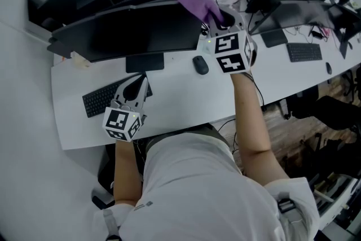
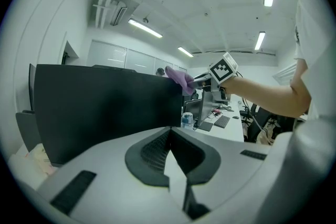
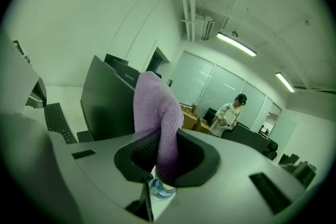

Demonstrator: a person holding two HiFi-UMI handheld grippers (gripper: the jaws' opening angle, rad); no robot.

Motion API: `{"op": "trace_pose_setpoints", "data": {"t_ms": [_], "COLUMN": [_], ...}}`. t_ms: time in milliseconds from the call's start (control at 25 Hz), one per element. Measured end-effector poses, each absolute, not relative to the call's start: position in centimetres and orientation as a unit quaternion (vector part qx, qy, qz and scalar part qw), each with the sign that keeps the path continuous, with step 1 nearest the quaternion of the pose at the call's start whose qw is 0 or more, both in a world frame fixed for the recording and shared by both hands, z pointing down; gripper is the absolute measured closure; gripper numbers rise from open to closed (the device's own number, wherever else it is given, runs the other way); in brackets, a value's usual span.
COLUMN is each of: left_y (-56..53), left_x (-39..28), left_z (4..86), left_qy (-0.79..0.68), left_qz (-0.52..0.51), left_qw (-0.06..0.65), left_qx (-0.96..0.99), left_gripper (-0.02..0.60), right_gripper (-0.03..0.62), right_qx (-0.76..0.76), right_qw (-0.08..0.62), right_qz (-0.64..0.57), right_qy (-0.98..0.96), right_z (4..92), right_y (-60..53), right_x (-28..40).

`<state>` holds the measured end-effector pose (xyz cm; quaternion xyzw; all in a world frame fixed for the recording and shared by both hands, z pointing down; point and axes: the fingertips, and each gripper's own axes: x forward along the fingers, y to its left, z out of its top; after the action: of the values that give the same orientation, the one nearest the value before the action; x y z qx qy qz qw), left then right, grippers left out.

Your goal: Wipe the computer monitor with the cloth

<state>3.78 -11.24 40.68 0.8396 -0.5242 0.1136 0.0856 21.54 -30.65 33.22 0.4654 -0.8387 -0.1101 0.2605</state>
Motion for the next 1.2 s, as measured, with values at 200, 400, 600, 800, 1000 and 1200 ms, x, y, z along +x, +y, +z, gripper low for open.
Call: {"op": "trace_pose_setpoints", "data": {"t_ms": [200,400,600,800,1000,1200], "left_y": [-11.1,-11.0,-11.0,-10.9,-10.8,-10.6], "left_x": [4.1,4.2,4.0,3.8,3.7,3.6], "left_z": [40.9,41.1,41.2,41.4,41.6,41.9], "left_qy": [-0.524,-0.526,-0.528,-0.529,-0.529,-0.529], "left_qz": [0.119,0.125,0.128,0.13,0.134,0.137], "left_qw": [0.086,0.087,0.089,0.092,0.094,0.096], "left_qx": [0.839,0.837,0.835,0.834,0.833,0.832], "left_gripper": [0.581,0.581,0.581,0.581,0.581,0.581], "right_gripper": [0.522,0.522,0.522,0.523,0.523,0.523], "right_qx": [0.464,0.462,0.459,0.459,0.458,0.457], "right_qw": [0.253,0.247,0.24,0.235,0.229,0.217], "right_qz": [-0.097,-0.087,-0.071,-0.061,-0.042,-0.026], "right_qy": [-0.844,-0.847,-0.852,-0.854,-0.858,-0.862], "right_z": [34.2,35.0,35.7,36.3,37.3,38.1], "right_y": [-30.6,-30.6,-30.6,-30.5,-30.2,-29.9], "right_x": [21.5,21.5,21.4,21.3,21.5,21.8]}}
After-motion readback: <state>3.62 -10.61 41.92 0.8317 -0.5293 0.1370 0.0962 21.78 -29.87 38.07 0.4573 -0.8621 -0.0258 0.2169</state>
